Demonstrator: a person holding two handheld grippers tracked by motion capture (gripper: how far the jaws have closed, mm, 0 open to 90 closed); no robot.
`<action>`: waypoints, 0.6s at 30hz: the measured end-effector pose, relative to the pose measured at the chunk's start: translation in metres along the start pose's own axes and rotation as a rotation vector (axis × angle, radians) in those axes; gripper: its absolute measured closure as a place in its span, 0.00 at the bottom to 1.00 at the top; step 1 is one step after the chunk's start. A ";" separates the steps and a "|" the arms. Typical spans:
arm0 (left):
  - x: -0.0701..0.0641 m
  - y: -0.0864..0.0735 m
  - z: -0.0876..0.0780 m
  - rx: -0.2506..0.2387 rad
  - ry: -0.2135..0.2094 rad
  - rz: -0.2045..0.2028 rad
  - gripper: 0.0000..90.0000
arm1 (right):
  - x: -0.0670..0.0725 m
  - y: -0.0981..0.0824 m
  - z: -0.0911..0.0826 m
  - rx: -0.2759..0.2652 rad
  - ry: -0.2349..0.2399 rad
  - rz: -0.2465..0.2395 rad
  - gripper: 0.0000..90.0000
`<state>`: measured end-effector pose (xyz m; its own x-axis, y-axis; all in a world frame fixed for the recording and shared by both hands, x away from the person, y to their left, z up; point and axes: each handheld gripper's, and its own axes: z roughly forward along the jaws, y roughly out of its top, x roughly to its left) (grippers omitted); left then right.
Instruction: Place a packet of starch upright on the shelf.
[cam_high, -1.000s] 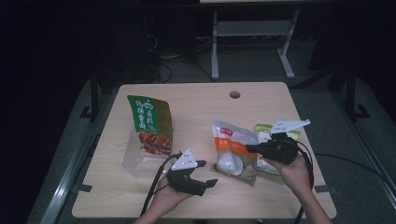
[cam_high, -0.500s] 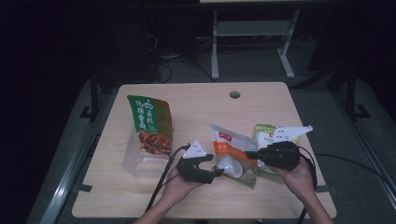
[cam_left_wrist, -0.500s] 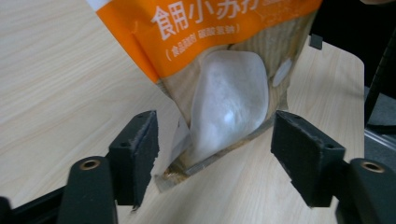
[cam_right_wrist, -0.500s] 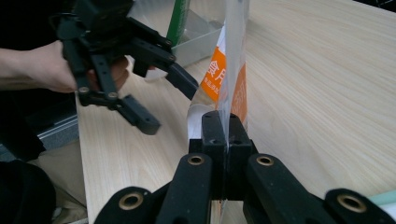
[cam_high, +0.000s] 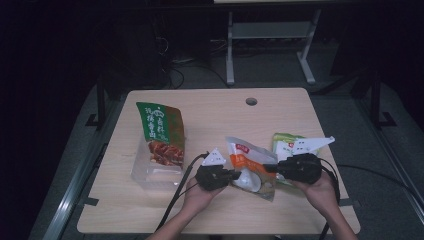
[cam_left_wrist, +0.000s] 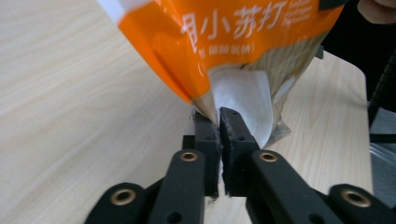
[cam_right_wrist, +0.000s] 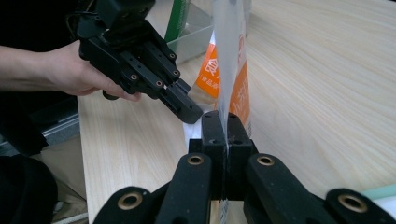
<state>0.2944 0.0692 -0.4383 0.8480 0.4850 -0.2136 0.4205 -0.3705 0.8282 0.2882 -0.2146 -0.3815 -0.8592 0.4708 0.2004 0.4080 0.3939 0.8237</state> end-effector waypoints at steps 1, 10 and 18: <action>-0.001 0.000 0.000 0.000 0.004 0.006 0.98 | 0.001 0.000 0.001 0.010 -0.001 0.003 0.98; -0.004 -0.004 -0.004 -0.009 0.013 0.037 0.98 | 0.000 0.009 0.020 0.115 0.011 0.039 0.76; -0.005 -0.004 -0.005 -0.010 0.015 0.052 0.98 | -0.001 0.024 0.024 0.149 0.003 0.055 0.82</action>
<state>0.2870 0.0721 -0.4383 0.8636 0.4774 -0.1621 0.3725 -0.3874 0.8433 0.3064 -0.1863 -0.3744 -0.8354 0.4923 0.2445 0.4951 0.4806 0.7238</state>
